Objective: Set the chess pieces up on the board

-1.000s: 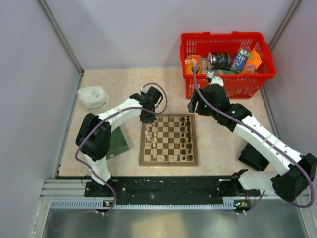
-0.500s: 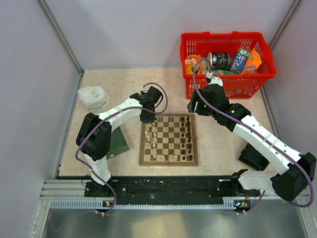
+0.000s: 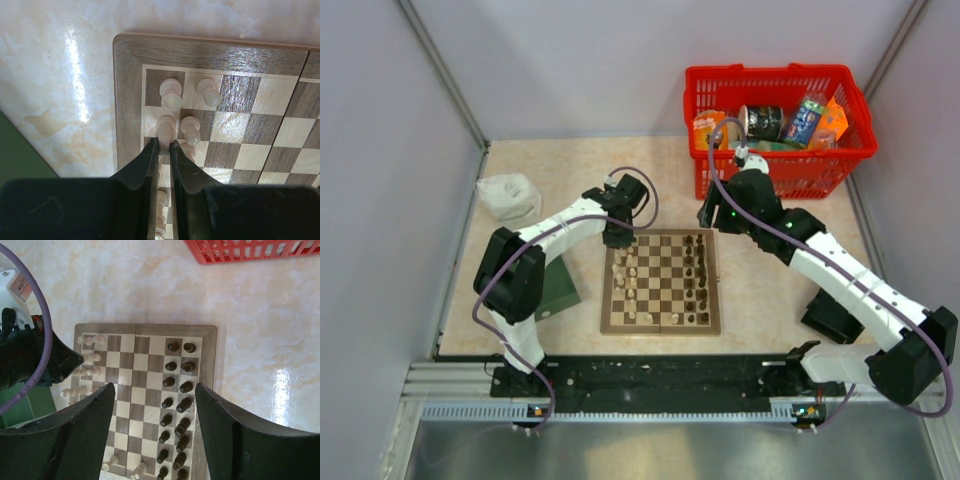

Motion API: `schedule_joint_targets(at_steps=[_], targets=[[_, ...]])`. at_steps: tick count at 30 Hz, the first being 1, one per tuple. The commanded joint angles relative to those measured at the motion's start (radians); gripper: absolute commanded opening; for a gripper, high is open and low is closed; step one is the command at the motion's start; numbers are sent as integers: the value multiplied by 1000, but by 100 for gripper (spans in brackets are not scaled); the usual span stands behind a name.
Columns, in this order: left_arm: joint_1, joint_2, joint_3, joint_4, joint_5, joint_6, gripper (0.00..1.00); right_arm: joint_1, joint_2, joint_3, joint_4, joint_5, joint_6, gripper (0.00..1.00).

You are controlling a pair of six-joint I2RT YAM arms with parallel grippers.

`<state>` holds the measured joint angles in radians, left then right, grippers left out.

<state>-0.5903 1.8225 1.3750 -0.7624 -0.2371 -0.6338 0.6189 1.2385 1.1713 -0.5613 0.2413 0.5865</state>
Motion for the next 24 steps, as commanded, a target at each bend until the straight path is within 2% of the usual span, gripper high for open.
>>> schedule_joint_targets(at_steps=[1, 24], targets=[[6, -5, 21, -9, -22, -14, 3, -8, -2, 1, 37, 3, -11, 66], [6, -19, 24, -15, -24, -6, 20, -10, -13, -9, 37, -8, -7, 66]])
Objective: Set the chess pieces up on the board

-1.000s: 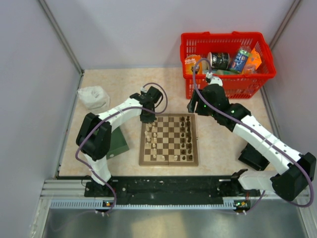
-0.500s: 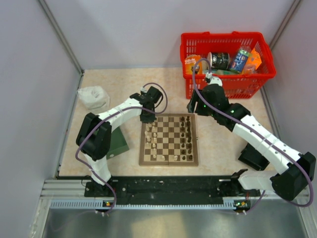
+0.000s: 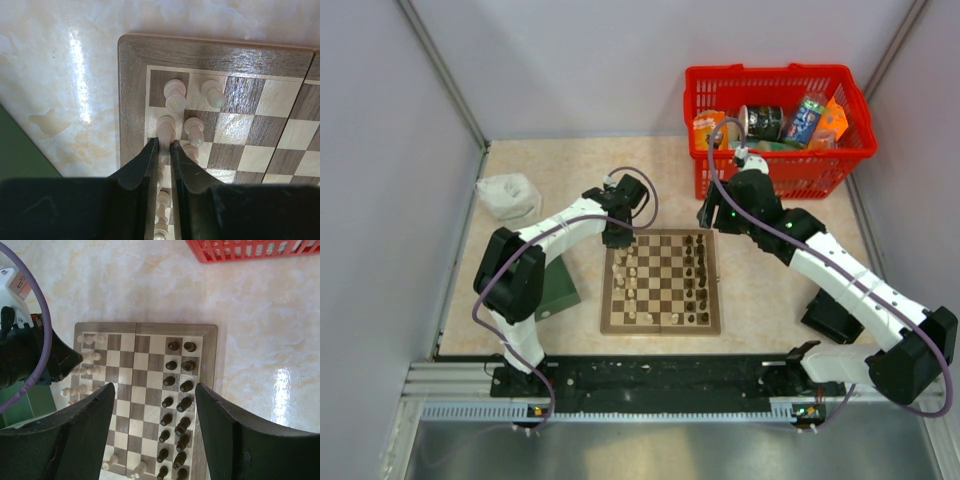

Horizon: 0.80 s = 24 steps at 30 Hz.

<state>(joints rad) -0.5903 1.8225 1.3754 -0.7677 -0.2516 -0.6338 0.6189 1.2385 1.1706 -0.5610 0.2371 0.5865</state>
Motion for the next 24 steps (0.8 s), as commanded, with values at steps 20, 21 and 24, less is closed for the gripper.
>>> schedule_joint_targets(at_steps=[20, 21, 24], targets=[[6, -110, 56, -30, -70, -3, 42, -8, -14, -8, 36, -2, -11, 66], [6, -129, 62, -35, -77, 0, 43, -8, -14, -8, 36, -2, -11, 66], [4, -192, 67, -47, -89, 9, 50, -8, -16, -11, 36, 2, -10, 66]])
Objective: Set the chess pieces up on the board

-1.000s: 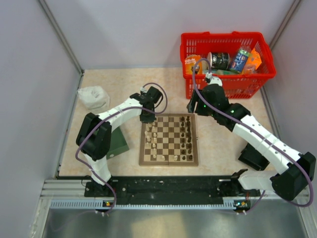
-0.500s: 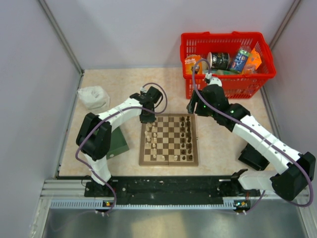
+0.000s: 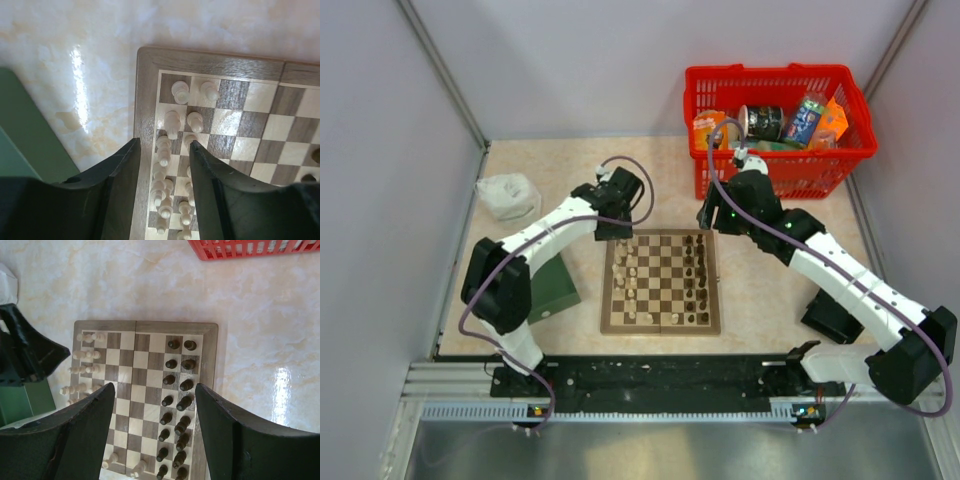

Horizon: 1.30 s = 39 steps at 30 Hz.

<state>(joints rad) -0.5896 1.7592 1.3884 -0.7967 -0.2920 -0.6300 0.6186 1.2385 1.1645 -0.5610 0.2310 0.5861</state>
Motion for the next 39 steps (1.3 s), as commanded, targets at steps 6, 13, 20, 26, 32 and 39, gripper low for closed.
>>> schedule_joint_targets(at_steps=[6, 13, 20, 26, 32, 39], targets=[[-6, -279, -41, 36, 89, 79, 60, -8, -25, -11, 36, 11, -3, 66], [-68, -470, -209, 197, 226, 112, 72, -8, -40, -23, 38, 13, 17, 76], [-200, -492, -253, 241, 226, 168, 74, -8, -73, -37, 29, 40, 50, 90], [-306, -434, -227, 243, 240, 228, 74, -8, -120, -51, -2, 105, 90, 99], [-372, -376, -213, 252, 287, 268, 76, -8, -171, -74, -17, 165, 133, 99], [-418, -337, -241, 244, 333, 251, 79, -7, -206, -86, -16, 186, 143, 99]])
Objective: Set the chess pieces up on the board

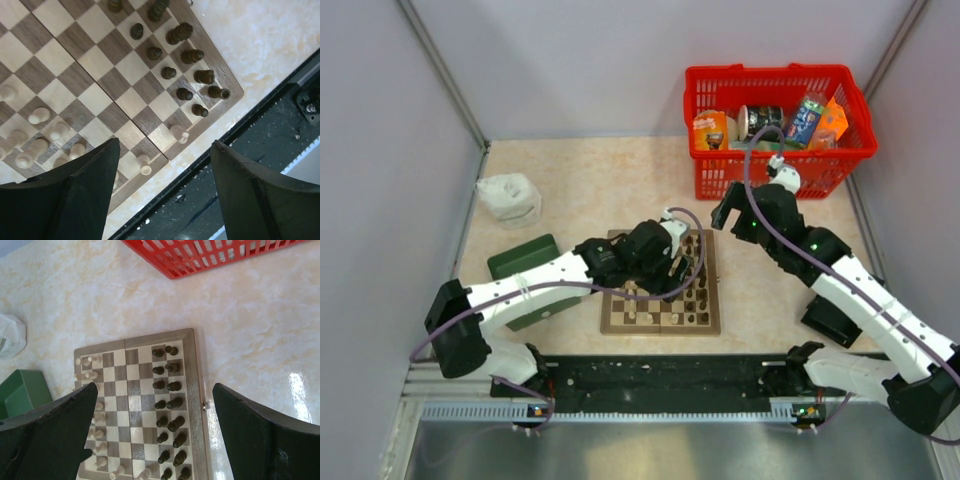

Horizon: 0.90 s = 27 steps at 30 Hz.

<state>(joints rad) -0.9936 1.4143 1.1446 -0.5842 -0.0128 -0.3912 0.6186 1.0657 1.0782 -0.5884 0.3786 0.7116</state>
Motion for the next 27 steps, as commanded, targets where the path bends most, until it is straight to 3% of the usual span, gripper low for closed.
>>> schedule_joint_targets(at_steps=[1, 27], targets=[[-17, 14, 7, 29, 63, 14, 79, -8, -30, 2, 12, 31, 17, 99], [-54, 146, 26, -32, 63, 72, 81, -8, -24, 0, -5, 25, 40, 99]])
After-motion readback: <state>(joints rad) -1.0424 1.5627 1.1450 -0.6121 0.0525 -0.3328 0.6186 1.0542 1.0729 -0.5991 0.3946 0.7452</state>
